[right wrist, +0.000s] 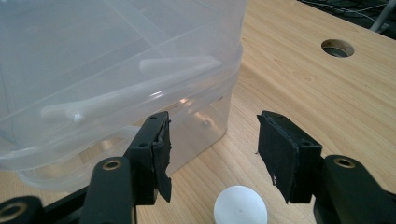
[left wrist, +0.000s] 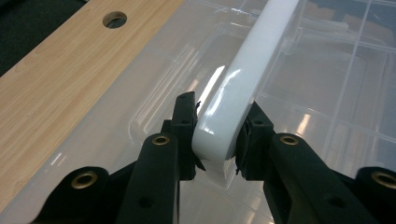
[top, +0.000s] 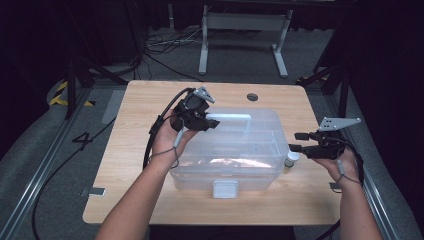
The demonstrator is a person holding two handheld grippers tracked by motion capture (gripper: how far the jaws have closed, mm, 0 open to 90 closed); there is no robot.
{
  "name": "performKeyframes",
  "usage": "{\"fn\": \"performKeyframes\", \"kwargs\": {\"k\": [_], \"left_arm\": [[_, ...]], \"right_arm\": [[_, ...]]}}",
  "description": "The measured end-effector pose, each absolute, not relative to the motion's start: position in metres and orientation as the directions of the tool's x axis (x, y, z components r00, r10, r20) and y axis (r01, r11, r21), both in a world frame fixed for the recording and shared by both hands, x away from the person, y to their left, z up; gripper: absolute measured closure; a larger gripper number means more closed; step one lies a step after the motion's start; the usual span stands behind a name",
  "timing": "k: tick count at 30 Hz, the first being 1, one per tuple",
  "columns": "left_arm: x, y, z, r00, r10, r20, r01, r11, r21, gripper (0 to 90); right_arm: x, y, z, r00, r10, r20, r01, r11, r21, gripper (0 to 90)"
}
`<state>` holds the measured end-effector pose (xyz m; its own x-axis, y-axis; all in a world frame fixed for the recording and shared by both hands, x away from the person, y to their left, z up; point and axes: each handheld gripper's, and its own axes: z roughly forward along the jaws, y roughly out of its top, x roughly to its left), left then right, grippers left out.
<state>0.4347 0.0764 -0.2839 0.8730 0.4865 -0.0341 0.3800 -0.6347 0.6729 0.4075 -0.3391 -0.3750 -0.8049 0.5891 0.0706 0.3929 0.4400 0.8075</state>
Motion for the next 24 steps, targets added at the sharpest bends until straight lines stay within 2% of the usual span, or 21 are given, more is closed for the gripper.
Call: {"fn": "performKeyframes", "kwargs": {"k": [10, 15, 18, 19, 20, 21, 23, 24], "left_arm": [[0.452, 0.075, -0.273, 0.859, 0.506, -0.079, 0.433, -0.635, 0.640, 72.4], [0.462, 0.074, -0.267, 0.855, 0.508, -0.107, 0.458, -0.639, 0.618, 72.0], [0.465, 0.074, -0.265, 0.854, 0.507, -0.117, 0.464, -0.642, 0.610, 72.0], [0.467, 0.074, -0.264, 0.852, 0.511, -0.118, 0.470, -0.643, 0.605, 72.0], [0.467, 0.074, -0.264, 0.852, 0.511, -0.118, 0.470, -0.643, 0.605, 71.9], [0.467, 0.074, -0.264, 0.854, 0.508, -0.116, 0.467, -0.647, 0.602, 71.9], [0.468, 0.074, -0.264, 0.852, 0.510, -0.121, 0.472, -0.645, 0.601, 71.9], [0.468, 0.074, -0.263, 0.849, 0.513, -0.126, 0.477, -0.643, 0.599, 71.9]], "right_arm": [[0.406, -0.341, -0.373, -0.816, 0.573, 0.076, 0.377, 0.427, 0.822, 46.5], [0.401, -0.342, -0.371, -0.825, 0.564, 0.038, 0.327, 0.421, 0.846, 57.5], [0.400, -0.343, -0.370, -0.828, 0.559, 0.040, 0.320, 0.414, 0.852, 60.6], [0.399, -0.344, -0.371, -0.835, 0.549, 0.041, 0.308, 0.404, 0.861, 66.7], [0.399, -0.344, -0.371, -0.835, 0.549, 0.041, 0.308, 0.404, 0.861, 66.7], [0.399, -0.344, -0.371, -0.835, 0.548, 0.046, 0.307, 0.395, 0.866, 70.5], [0.398, -0.344, -0.372, -0.843, 0.535, 0.060, 0.297, 0.370, 0.880, 81.6], [0.398, -0.344, -0.372, -0.843, 0.535, 0.060, 0.297, 0.370, 0.880, 81.6]]}}
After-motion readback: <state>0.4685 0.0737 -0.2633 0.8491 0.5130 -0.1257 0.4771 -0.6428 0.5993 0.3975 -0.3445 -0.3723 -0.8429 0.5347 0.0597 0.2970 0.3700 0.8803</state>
